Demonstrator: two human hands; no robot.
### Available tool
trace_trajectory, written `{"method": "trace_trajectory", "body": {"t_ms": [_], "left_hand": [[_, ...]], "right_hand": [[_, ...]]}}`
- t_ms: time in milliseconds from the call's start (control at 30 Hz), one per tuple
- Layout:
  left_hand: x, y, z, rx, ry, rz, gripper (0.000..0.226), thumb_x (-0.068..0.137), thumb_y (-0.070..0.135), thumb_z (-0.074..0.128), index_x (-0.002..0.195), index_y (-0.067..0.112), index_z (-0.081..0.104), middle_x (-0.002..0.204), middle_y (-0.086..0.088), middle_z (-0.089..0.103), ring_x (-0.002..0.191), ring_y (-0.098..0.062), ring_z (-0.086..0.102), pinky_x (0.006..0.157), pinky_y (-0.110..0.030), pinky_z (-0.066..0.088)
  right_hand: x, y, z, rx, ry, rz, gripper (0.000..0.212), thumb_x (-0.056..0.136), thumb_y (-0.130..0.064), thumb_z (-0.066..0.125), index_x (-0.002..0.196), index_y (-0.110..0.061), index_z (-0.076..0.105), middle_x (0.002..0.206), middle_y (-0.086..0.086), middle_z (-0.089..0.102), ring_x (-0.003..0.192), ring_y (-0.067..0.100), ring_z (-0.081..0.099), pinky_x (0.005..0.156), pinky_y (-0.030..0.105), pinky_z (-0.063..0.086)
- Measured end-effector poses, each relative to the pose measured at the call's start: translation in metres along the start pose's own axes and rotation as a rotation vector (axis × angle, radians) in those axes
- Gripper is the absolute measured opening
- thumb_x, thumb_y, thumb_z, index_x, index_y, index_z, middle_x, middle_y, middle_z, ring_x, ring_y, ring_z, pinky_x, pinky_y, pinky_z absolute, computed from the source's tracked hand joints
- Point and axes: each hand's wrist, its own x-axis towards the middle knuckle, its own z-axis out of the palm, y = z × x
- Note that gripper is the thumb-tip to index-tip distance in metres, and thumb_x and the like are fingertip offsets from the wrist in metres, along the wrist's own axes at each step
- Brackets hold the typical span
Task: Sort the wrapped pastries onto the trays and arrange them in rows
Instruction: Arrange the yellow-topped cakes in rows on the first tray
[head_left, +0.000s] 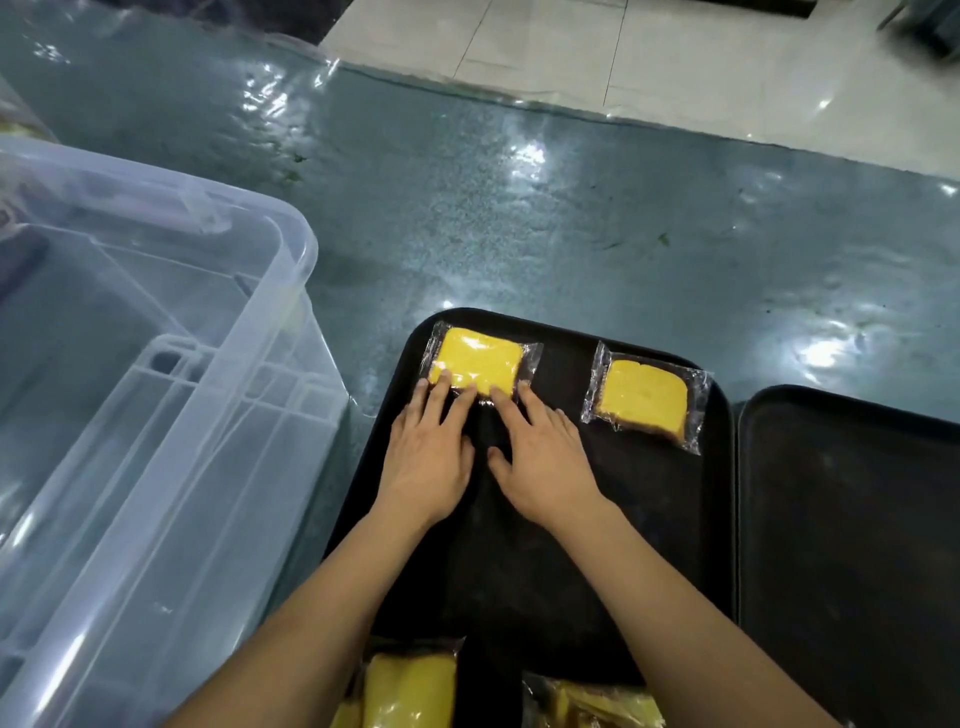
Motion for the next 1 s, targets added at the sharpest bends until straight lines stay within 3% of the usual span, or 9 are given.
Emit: {"method": "trace_trajectory", "body": {"t_ms": [200,400,633,733,833,1000], "left_hand": [[0.012,0.006,-0.007,-0.006,-0.041,-0.029,0.062,0.100,0.026,0.044,0.157,0.031,0.019,0.169,0.001,0.002,0.155,-0.025,-0.002,0.121,-0.048,0.019],[-0.001,0.016,-0.018,0.010,-0.015,-0.037,0.060,0.101,0.026,0.044,0.157,0.031,0.023,0.168,0.001,0.004,0.154,-0.027,0.005,0.120,-0.049,0.022],[-0.082,0.050,-0.025,-0.059,-0.046,0.067,0.053,0.101,0.028,0.047,0.153,0.030,0.035,0.162,0.000,0.028,0.146,-0.027,0.027,0.116,-0.046,0.028],[-0.133,0.071,-0.020,-0.178,-0.039,0.183,0.046,0.099,0.024,0.050,0.145,0.028,0.046,0.154,0.002,0.041,0.137,-0.025,0.039,0.111,-0.043,0.035],[-0.176,0.082,-0.024,-0.162,0.009,0.349,0.043,0.097,0.024,0.043,0.139,0.027,0.053,0.146,0.004,0.049,0.128,-0.023,0.046,0.105,-0.043,0.042],[-0.229,0.081,-0.028,-0.044,0.010,0.660,0.040,0.097,0.030,0.044,0.136,0.027,0.055,0.147,0.002,0.051,0.134,-0.024,0.046,0.107,-0.041,0.041]], "right_hand": [[0.010,0.005,-0.004,0.003,-0.021,0.002,0.078,0.098,-0.037,0.055,0.162,-0.035,0.010,0.171,0.007,0.009,0.154,0.028,0.022,0.126,0.044,0.015],[-0.002,0.003,-0.019,0.051,-0.017,-0.001,0.076,0.099,-0.036,0.056,0.162,-0.033,0.014,0.170,0.005,0.013,0.149,0.032,0.030,0.120,0.047,0.028],[-0.073,0.015,-0.046,0.154,0.047,0.068,0.063,0.101,-0.036,0.055,0.158,-0.032,0.029,0.162,0.002,0.032,0.145,0.028,0.037,0.117,0.050,0.033],[-0.115,0.029,-0.054,0.279,0.090,0.150,0.057,0.101,-0.035,0.056,0.154,-0.033,0.036,0.158,-0.002,0.038,0.142,0.023,0.041,0.118,0.050,0.034],[-0.168,0.037,-0.054,0.426,0.181,0.222,0.048,0.101,-0.035,0.058,0.147,-0.035,0.046,0.146,-0.005,0.050,0.127,0.012,0.050,0.110,0.040,0.043],[-0.260,0.028,-0.027,0.541,0.527,0.198,0.027,0.097,-0.015,0.063,0.121,-0.027,0.067,0.115,-0.011,0.065,0.105,0.002,0.059,0.094,0.032,0.051]]}}
